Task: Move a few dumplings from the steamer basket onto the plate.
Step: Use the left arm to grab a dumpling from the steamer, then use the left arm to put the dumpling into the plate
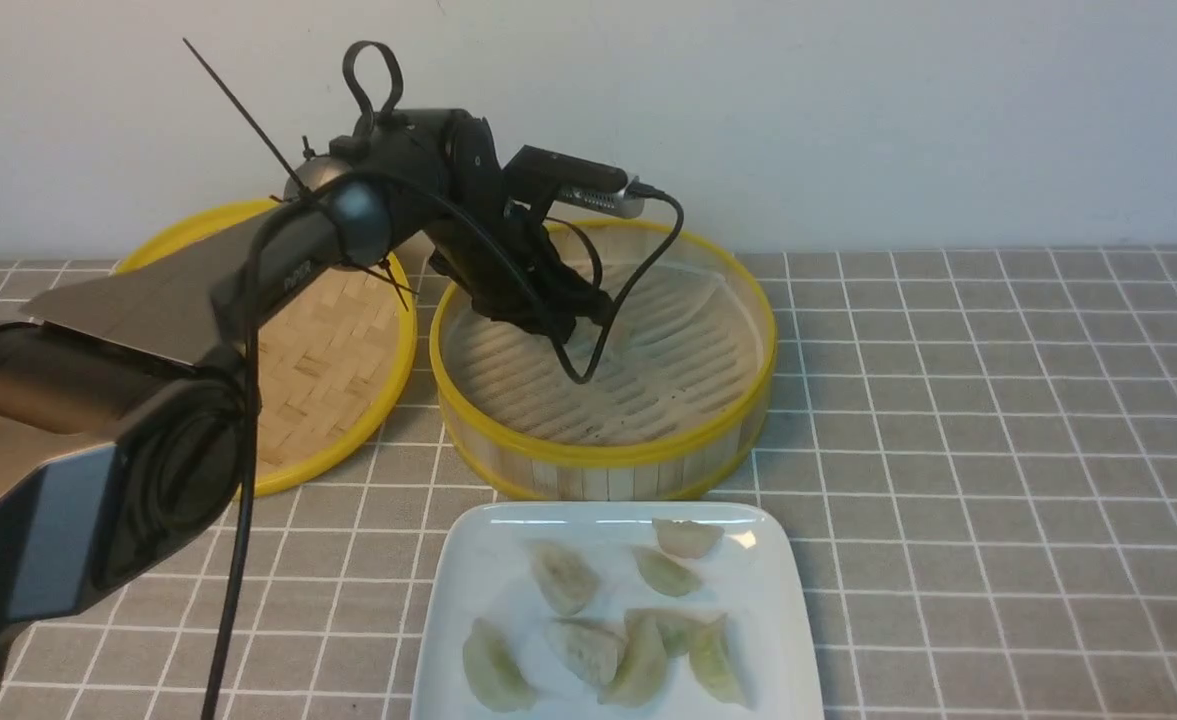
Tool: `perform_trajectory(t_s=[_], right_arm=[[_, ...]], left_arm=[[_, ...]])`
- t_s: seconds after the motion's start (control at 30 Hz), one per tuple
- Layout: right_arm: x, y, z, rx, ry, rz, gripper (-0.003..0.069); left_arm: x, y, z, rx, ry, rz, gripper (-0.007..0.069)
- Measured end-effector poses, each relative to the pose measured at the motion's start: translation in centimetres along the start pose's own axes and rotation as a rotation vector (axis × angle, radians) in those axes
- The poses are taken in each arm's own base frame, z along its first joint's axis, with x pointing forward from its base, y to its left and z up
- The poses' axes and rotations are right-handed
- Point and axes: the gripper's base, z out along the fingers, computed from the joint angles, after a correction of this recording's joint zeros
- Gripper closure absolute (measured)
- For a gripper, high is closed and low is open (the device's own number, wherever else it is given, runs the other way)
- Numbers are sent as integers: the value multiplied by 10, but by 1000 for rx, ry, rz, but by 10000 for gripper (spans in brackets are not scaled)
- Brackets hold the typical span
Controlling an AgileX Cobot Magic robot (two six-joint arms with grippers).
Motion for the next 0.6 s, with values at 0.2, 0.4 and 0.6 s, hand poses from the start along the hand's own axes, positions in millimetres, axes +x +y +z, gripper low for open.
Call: perform_trajectory(t_s=[0.2, 0.4, 0.6], right_arm=[[0, 0, 0, 0, 0, 0, 673], [0, 0, 0, 0, -2, 0, 673], [0, 0, 0, 0, -2, 0, 673]], left_arm=[[-13, -11, -62, 33, 69, 33, 444], [-32, -22, -135, 20, -65, 64, 444], [-18, -29, -176, 20, -69, 65, 444]])
